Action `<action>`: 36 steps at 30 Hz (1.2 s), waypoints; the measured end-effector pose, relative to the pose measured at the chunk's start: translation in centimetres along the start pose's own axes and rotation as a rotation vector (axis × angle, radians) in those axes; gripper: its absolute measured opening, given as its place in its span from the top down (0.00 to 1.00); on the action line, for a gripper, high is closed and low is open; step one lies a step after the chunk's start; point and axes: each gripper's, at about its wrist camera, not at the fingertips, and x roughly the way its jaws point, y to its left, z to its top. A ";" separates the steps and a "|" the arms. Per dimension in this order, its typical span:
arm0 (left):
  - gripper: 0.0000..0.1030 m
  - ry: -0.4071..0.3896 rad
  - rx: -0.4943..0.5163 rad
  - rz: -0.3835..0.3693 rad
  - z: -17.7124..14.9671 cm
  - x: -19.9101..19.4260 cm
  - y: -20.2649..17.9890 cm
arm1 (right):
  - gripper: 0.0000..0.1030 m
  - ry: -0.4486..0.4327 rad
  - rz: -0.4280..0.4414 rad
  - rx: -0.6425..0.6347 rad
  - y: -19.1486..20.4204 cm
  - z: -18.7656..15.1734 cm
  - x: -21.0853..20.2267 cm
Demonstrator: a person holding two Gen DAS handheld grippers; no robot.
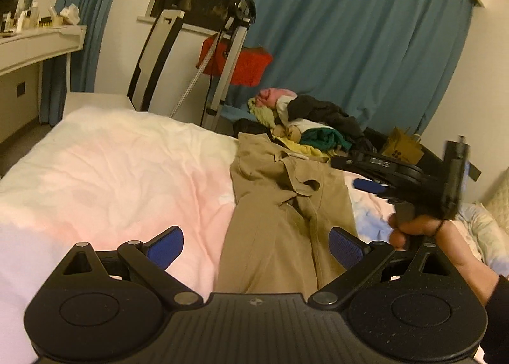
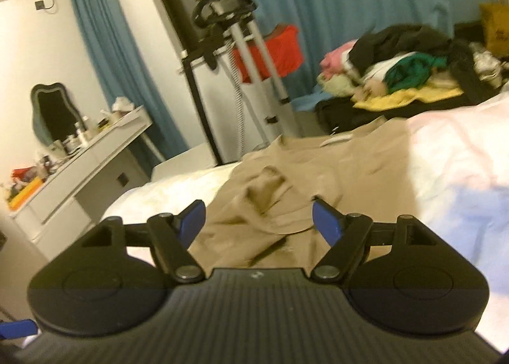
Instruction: Fold clothes
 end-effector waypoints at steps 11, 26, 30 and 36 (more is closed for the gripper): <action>0.04 0.074 -0.096 0.002 -0.2 6.0 2.7 | 0.80 0.134 -0.156 -0.259 2.9 -2.2 11.4; 0.04 0.151 -0.217 -0.051 -1.0 9.5 4.9 | 0.87 -0.036 -0.189 0.184 -9.1 1.2 8.9; 0.04 0.149 -0.225 -0.046 -0.9 9.8 4.4 | 0.17 -0.016 -0.054 0.114 -7.3 0.6 9.7; 0.04 0.141 -0.217 -0.045 -0.9 9.8 4.1 | 0.19 0.038 -0.081 -0.053 -4.7 -0.8 12.1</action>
